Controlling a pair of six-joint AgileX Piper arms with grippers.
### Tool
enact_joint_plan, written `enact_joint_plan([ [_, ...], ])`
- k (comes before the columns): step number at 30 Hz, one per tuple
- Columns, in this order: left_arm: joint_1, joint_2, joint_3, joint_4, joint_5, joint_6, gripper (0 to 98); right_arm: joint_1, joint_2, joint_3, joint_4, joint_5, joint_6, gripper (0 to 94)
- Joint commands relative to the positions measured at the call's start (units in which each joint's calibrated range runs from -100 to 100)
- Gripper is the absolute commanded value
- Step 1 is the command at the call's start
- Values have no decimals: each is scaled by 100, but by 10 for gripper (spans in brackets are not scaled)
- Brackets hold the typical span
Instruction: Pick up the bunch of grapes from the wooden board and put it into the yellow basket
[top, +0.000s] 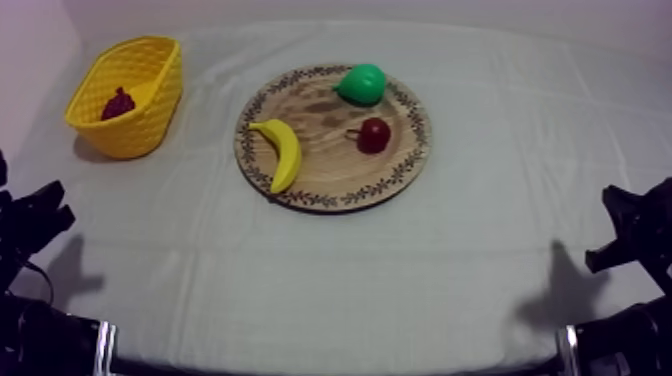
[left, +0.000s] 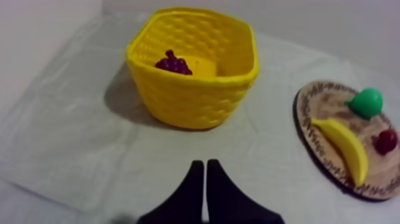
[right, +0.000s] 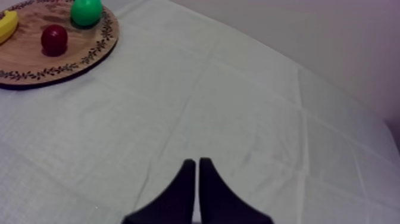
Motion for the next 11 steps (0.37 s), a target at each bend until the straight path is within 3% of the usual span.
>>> enact_joint_plan([
  [1, -4, -196, 10, -4, 5, 316, 0, -1, 0, 0, -1, -1, 11, 3],
  [11, -1, -484, 138, -5, -118, 514, 0, -1, 0, 0, -1, -1, 8, 3],
])
